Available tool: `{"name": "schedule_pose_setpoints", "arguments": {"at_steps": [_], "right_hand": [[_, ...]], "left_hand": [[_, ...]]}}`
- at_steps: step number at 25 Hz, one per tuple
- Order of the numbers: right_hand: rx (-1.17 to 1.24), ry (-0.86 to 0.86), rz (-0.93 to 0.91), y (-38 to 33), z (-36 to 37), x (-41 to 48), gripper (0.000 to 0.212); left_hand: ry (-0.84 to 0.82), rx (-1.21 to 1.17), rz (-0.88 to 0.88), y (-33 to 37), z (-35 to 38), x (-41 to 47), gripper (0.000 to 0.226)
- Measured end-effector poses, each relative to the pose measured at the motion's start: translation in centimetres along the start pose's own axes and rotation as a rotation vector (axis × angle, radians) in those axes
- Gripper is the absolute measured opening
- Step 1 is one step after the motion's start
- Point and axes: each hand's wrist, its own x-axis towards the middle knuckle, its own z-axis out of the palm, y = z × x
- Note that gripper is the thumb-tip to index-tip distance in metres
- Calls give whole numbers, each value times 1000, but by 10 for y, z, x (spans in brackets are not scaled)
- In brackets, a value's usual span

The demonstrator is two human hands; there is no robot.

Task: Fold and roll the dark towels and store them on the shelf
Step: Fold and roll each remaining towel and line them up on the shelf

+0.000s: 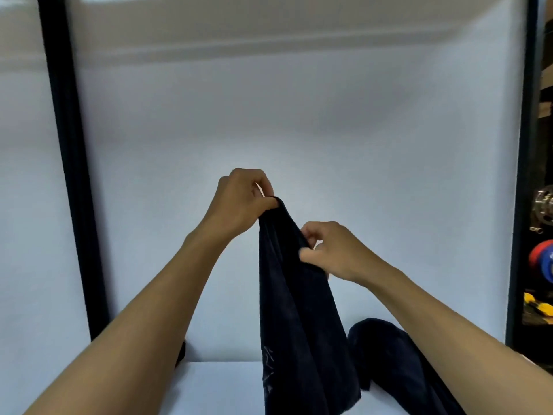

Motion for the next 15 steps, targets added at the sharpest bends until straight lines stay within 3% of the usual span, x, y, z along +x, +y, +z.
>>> {"name": "schedule_pose_setpoints", "arguments": {"at_steps": [2,5,8,10,12,13,15], "right_hand": [[-26,-161,68,26,10,-4,5],[65,-337,232,66,-3,-14,23],[101,-224,263,79,-32,-19,24],[119,-38,167,65,-44,-12,18],[84,29,-23,39,-45,1,10],[57,21,-106,27,-40,6,6],[-28,-5,-156,21,-27,14,2]], "left_hand": [[83,59,12,-3,0,1,10],[250,87,-55,-18,-17,4,9],[263,381,-133,-39,-34,6,7],[133,504,-105,-39,-25,4,16],[-156,370,-16,-25,7,-2,40],[-322,291,-1,-15,28,-7,42],[-474,310,54,-11,63,-17,15]]}}
